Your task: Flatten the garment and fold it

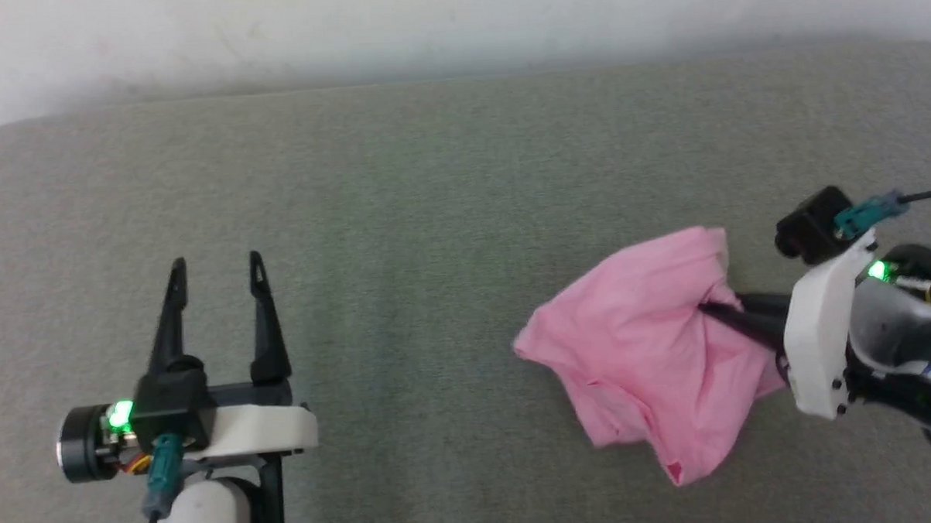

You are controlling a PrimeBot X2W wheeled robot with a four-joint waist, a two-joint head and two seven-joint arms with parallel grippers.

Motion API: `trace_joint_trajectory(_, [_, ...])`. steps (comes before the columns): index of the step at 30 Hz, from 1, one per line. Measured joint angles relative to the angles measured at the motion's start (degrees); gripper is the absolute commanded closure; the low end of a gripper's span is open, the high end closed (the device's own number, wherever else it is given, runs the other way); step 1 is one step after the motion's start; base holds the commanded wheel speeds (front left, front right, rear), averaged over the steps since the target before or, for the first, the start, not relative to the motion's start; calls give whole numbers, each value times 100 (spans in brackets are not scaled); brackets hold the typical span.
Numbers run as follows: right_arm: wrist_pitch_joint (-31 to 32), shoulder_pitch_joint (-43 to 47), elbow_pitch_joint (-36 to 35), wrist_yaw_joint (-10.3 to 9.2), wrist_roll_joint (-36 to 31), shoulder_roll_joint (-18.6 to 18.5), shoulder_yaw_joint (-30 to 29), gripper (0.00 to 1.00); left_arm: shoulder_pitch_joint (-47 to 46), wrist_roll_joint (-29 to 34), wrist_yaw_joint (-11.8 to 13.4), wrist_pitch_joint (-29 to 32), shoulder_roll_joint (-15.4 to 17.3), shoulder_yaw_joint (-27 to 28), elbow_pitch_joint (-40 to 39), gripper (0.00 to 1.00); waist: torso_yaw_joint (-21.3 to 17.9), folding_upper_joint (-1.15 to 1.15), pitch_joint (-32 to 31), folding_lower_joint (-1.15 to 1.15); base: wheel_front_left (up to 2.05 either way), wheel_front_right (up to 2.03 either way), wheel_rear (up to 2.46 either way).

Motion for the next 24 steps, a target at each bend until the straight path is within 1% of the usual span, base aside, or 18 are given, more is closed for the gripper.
trace_joint_trajectory(5, [52,-436,-213,1,-303,-424,36,100,-30,1,46,-1,65,199,-167,0,-437,0,179,0,0,0,0])
trace_joint_trajectory(10, [4,-759,22,1,-630,-766,-107,100,-197,11,68,-1,196,349,-380,0,-838,0,522,0,0,0,0])
trace_joint_trajectory(14, [-126,-948,463,2,-1028,-979,-248,100,-360,99,68,-1,324,378,-508,0,-1066,0,902,1,0,0,0])
trace_joint_trajectory(18, [-355,-1138,1096,2,-1358,-1133,-468,100,-556,155,67,-1,425,365,-678,0,-1225,0,1318,0,0,0,0])
trace_joint_trajectory(20, [-476,-1260,1437,2,-1572,-1167,-564,100,-666,156,52,-1,482,358,-756,0,-1280,0,1528,1,0,0,0])
trace_joint_trajectory(24, [-636,-1517,2129,2,-1752,-1138,-873,100,-839,157,45,-1,565,337,-864,0,-1348,0,1914,1,0,0,0])
